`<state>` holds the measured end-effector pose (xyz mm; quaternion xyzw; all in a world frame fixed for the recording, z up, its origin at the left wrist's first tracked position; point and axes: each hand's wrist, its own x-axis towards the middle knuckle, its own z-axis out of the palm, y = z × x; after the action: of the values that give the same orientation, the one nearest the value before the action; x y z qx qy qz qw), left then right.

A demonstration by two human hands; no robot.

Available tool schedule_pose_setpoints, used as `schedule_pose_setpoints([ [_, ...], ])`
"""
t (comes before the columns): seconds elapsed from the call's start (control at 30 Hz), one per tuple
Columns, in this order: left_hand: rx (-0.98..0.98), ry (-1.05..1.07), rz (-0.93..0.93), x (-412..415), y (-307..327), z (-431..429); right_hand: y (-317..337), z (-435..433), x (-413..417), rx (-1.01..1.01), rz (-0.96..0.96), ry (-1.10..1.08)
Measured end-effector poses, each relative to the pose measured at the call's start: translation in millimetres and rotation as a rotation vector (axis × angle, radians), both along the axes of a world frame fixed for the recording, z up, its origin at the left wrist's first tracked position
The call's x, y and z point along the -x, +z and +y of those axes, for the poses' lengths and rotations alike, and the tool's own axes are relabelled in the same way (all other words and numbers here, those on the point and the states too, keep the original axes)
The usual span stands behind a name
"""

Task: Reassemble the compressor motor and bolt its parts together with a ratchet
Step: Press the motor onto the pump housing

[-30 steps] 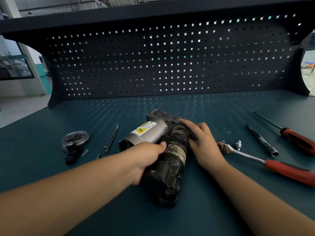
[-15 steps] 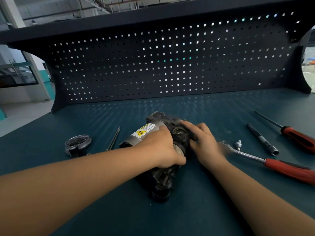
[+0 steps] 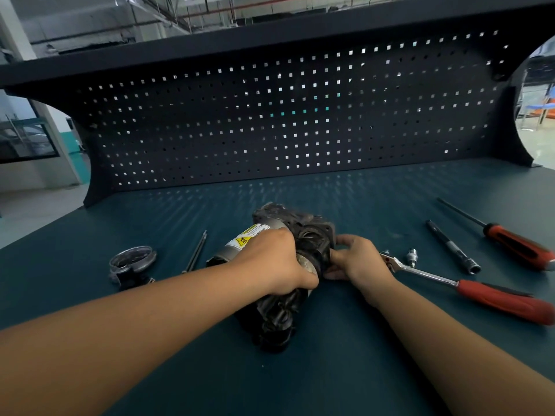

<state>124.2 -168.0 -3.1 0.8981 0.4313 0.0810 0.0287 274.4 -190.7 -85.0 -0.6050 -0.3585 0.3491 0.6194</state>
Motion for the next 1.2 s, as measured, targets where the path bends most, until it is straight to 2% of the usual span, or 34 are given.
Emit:
schedule_pose_setpoints([
  [0.37, -0.009, 0.030, -0.046, -10.7, -1.6, 5.3, 3.1, -7.0, -7.8, -0.050, 0.400, 0.184],
  [0.6, -0.028, 0.041, -0.052, -12.5, -2.2, 5.0, 0.8, -4.9, -0.2, -0.021, 0.304, 0.140],
  [0.73, -0.032, 0.044, -0.083, -15.2, -4.7, 7.8, 3.4, -8.2, -8.6, 0.034, 0.112, 0.066],
  [0.87, -0.023, 0.002, -0.075, -23.2, -4.1, 12.9, 1.6, -11.9, -3.7, -0.048, -0.080, 0.172],
  [1.13, -0.144, -0.010, -0.024, -25.3, -5.3, 16.5, -6.7, -5.9, -3.4, -0.121, -0.178, 0.048],
  [1.2, -0.269, -0.029, 0.025, -26.5, -3.9, 18.1, -8.1, -4.2, -1.7, -0.116, -0.207, 0.012],
])
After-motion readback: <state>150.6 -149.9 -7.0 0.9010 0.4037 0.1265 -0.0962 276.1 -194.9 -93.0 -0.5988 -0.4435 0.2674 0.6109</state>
